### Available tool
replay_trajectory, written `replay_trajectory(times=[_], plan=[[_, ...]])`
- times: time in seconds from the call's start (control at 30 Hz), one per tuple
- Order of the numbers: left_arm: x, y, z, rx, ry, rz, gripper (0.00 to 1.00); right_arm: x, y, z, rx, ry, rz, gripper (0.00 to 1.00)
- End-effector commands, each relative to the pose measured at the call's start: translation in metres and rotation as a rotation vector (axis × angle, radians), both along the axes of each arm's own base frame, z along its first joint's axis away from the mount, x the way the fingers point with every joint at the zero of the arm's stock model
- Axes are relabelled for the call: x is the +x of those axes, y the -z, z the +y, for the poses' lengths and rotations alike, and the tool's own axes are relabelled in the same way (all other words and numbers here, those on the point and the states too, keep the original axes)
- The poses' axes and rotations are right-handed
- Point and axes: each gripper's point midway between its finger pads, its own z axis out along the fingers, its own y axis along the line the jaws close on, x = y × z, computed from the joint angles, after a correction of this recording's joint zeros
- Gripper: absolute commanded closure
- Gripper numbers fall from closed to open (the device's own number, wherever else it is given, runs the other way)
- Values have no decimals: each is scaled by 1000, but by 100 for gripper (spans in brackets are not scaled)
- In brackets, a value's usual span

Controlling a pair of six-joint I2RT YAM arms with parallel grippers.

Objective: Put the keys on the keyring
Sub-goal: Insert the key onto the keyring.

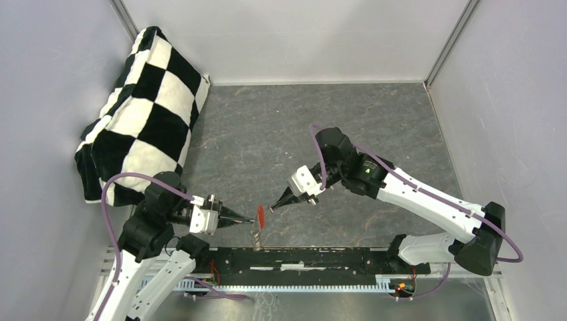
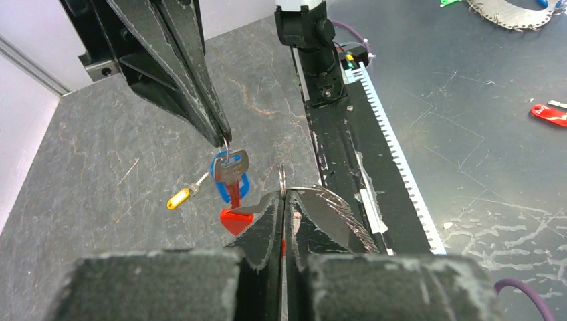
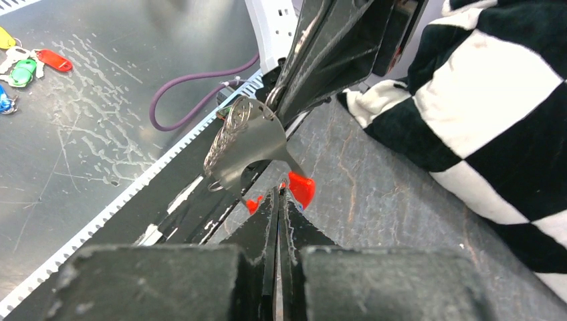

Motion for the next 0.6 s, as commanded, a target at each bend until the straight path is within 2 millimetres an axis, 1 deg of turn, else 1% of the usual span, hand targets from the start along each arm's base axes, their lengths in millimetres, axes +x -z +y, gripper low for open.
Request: replay_trajectory(times=[0.0, 0.1, 0.57], plan=[[0, -7, -5, -34, 55, -67, 98, -5, -23, -1, 74, -54, -72, 100], [2, -6, -5, -34, 61, -79, 98, -7, -30, 0, 112, -77, -96, 100], [8, -12, -9, -52, 47, -74, 98, -23, -38, 13, 115, -146, -129, 100]])
